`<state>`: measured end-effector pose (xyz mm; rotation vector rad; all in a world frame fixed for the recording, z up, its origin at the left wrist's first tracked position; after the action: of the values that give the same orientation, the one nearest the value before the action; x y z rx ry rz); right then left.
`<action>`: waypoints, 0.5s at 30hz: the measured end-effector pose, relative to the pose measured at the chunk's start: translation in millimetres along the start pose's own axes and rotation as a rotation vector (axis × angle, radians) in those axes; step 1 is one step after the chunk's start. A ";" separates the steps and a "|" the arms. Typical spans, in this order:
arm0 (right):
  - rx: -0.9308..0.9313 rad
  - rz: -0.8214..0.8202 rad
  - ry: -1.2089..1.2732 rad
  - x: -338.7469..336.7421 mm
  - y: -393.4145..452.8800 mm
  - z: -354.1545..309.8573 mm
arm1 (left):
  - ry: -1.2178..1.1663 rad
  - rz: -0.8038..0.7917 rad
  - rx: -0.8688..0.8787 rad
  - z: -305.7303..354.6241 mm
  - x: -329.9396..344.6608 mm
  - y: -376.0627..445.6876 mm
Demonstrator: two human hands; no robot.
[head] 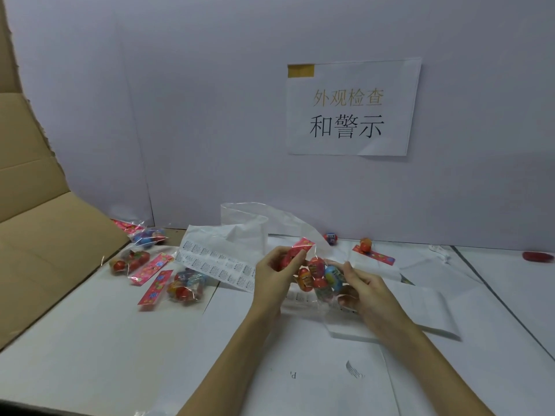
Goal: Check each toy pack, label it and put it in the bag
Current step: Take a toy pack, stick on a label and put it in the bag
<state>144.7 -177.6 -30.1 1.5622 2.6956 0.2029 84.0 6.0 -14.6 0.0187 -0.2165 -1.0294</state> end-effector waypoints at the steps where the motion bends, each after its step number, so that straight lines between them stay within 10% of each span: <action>1: -0.015 0.010 0.006 0.3 0.0 -0.6 | 0.009 0.014 0.017 1.7 0.0 -1.4; 6: -0.102 0.136 0.063 -9.2 -1.0 -3.5 | 0.238 0.135 0.219 11.5 -3.7 -6.4; 15: -0.025 0.088 0.229 -2.4 0.8 6.0 | 0.099 -0.215 0.067 -0.3 18.6 -7.7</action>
<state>147.1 -178.7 -36.1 1.7517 2.7775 0.4420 86.8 -13.8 -12.7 0.1564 -0.1605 -1.2321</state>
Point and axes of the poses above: each hand's wrist, its own y-axis towards the middle knuckle, its own x-axis out of the palm, z = x × y, the point moved 7 cm from there along y, towards the middle knuckle, and after that the axes turned 5 degrees about -x, right-handed, at the moved point
